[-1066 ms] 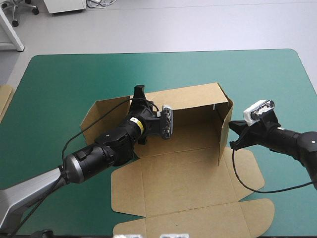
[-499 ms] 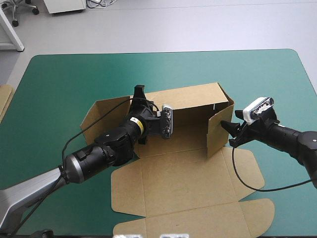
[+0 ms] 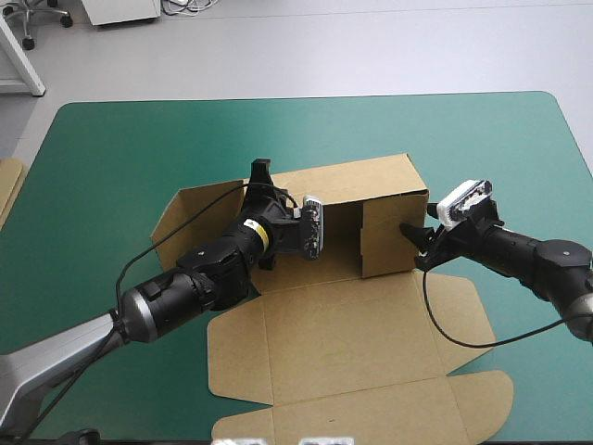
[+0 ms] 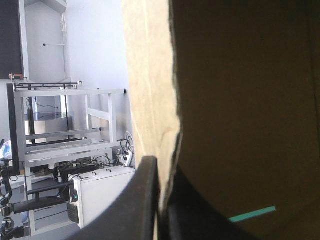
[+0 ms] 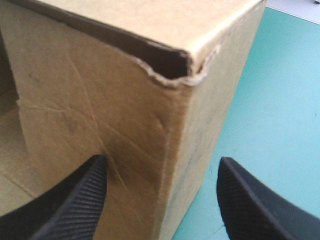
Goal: Fold the box
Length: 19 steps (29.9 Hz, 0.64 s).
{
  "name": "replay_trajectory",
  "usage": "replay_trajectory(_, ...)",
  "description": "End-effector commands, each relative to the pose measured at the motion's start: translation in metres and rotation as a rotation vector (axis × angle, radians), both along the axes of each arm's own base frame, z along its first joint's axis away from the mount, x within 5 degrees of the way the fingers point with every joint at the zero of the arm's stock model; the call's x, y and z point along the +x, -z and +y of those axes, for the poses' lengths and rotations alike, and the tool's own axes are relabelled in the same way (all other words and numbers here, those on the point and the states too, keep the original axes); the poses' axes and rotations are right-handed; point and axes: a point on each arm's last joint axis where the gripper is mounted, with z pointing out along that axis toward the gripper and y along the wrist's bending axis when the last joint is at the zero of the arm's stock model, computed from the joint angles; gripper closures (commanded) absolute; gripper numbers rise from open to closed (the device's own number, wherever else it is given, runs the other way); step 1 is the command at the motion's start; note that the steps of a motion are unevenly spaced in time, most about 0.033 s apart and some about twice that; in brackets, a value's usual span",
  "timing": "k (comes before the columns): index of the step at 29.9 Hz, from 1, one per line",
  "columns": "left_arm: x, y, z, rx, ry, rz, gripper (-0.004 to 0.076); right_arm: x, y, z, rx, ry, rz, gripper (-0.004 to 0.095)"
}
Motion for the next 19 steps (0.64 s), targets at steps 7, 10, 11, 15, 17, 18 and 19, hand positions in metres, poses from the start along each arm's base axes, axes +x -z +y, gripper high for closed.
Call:
replay_trajectory(7, -0.005, -0.014, -0.006, -0.090, 0.052, -0.018, 0.0734, 0.007, -0.008, 0.014, -0.031, 0.088, -0.048, 0.0377)
replay_trajectory(10, -0.005, -0.014, -0.006, -0.090, 0.052, -0.018, 0.0734, 0.007, -0.008, 0.018, -0.040, 0.095, -0.050, 0.0439)
replay_trajectory(11, -0.005, -0.014, -0.006, -0.090, 0.052, -0.018, 0.0734, 0.006, -0.008, 0.020, -0.041, 0.090, -0.051, 0.0462)
replay_trajectory(15, -0.005, -0.014, -0.006, -0.090, 0.052, -0.018, 0.0734, 0.006, -0.008, 0.022, -0.036, 0.081, -0.050, 0.0614)
replay_trajectory(17, -0.005, -0.014, -0.006, -0.088, 0.053, -0.019, 0.0734, 0.006, -0.008, 0.023, -0.024, 0.080, -0.048, 0.0695)
replay_trajectory(18, -0.005, -0.015, -0.006, -0.085, 0.054, -0.023, 0.0734, 0.006, -0.009, 0.023, -0.018, 0.081, -0.047, 0.0754)
replay_trajectory(19, -0.005, -0.015, -0.006, -0.083, 0.055, -0.026, 0.0734, 0.006, -0.009, 0.023, -0.016, 0.078, -0.049, 0.0794)
